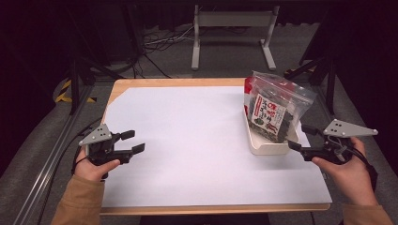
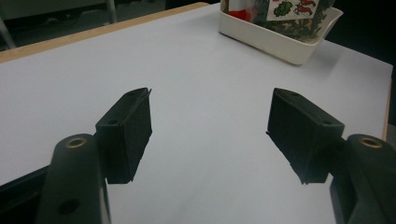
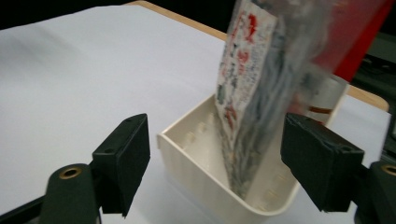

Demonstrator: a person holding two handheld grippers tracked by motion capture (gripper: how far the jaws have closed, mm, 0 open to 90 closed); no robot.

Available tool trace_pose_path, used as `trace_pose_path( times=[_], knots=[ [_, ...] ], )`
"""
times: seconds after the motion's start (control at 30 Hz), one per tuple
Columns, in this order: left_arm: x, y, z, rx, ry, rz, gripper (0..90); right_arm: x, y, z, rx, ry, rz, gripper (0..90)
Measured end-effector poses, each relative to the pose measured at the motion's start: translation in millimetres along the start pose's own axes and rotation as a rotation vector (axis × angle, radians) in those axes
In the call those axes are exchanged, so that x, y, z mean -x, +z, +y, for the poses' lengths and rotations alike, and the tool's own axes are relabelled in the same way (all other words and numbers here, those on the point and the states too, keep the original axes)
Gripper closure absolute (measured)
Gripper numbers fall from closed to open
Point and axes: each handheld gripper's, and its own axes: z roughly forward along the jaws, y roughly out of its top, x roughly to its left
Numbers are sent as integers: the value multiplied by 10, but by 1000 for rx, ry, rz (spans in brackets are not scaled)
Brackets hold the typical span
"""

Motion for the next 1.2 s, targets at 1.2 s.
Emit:
trace_pose_path(
  times=[1.2],
  knots=[
    [29,10,-219,-5,-9,-23,311,-483,738,-497,60,-12,234,247]
  ],
)
